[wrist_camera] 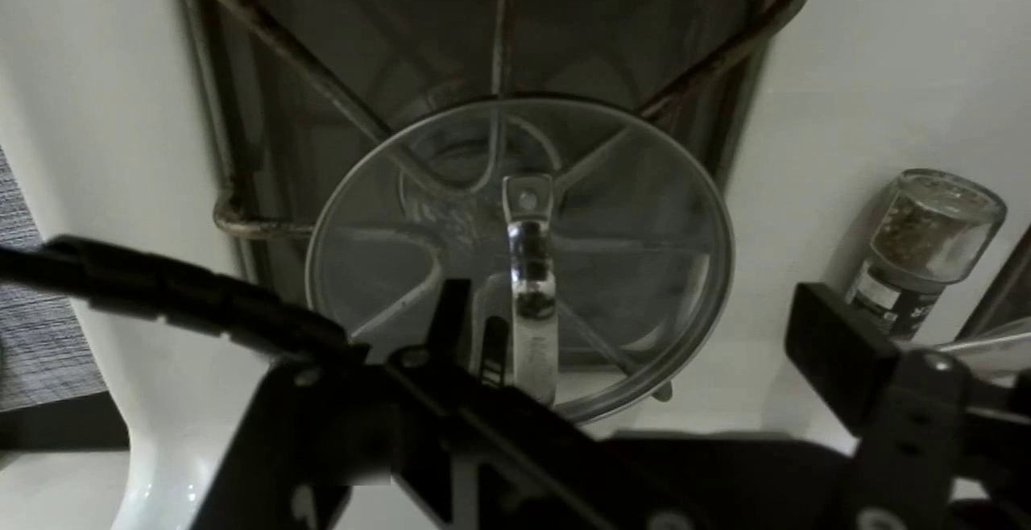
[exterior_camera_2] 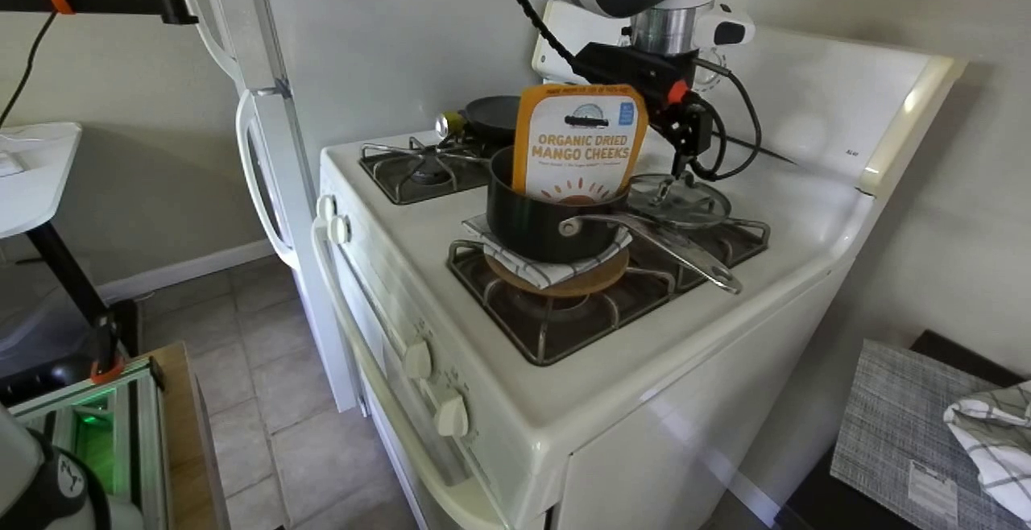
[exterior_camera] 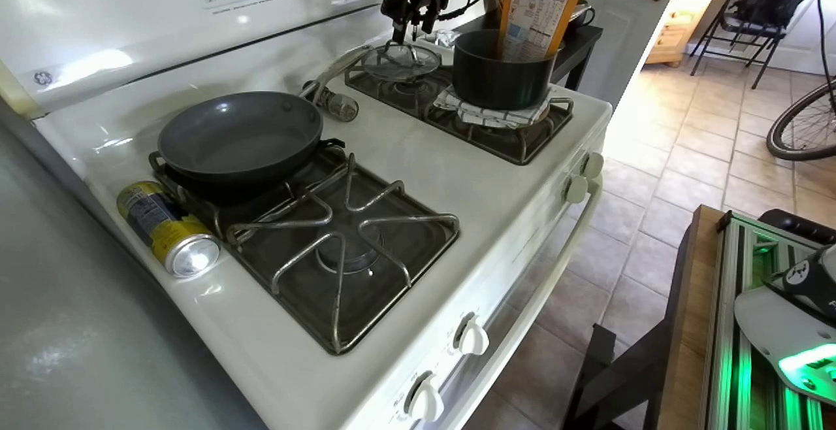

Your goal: Pick up the clear pot lid and put it in the gray pan

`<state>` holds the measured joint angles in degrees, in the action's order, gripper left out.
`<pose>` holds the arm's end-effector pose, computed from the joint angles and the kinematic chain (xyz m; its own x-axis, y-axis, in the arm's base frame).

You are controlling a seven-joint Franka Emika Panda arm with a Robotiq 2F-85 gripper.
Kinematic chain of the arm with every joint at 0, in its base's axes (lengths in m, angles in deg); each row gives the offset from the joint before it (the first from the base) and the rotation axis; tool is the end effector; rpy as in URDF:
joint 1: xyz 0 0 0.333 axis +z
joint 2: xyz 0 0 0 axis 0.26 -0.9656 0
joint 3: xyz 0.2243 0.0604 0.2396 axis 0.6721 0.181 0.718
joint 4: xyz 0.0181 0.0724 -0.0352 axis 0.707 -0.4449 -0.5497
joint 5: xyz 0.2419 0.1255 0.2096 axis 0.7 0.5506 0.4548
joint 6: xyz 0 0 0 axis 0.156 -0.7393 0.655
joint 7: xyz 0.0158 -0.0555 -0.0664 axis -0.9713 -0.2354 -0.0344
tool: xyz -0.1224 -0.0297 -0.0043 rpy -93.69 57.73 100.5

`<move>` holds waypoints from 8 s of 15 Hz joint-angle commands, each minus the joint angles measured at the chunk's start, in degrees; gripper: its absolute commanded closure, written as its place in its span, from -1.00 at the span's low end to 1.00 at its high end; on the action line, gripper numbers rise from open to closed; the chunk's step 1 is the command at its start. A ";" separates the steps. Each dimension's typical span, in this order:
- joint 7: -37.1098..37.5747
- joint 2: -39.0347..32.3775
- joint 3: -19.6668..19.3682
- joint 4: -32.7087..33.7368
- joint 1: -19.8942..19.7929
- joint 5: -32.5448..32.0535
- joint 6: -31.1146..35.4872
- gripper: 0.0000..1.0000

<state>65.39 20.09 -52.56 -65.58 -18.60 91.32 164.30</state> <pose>0.6622 -0.0406 0.4320 0.9684 0.0047 0.2494 0.0193 -0.9982 -0.0559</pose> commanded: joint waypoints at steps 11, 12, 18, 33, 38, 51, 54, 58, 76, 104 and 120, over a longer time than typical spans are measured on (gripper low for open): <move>0.86 -7.25 -0.84 7.52 0.82 -4.65 0.60 -0.80; 1.40 -7.33 -1.20 7.32 0.94 -5.69 0.70 -0.74; 2.81 -7.28 -1.16 6.43 0.79 -7.73 -0.25 0.08; 3.72 -6.44 -1.75 5.58 1.90 -9.43 -4.22 0.74; 3.61 -6.58 -0.70 5.52 1.62 -7.74 -2.87 0.93; 3.53 4.19 -0.11 5.66 1.91 -7.39 -8.73 0.92; 1.68 7.84 1.50 4.20 2.59 -6.38 -10.75 0.92; -2.58 14.08 5.24 -0.71 5.35 -5.64 -12.24 0.92; -3.80 11.99 12.22 -5.78 14.20 -6.41 -9.24 0.93; -0.66 -14.22 9.85 26.95 19.77 -12.97 -17.58 0.93; -0.47 -15.80 11.13 25.22 19.35 -12.47 -13.40 0.93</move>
<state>64.21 4.74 -41.72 -41.14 0.55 78.30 149.84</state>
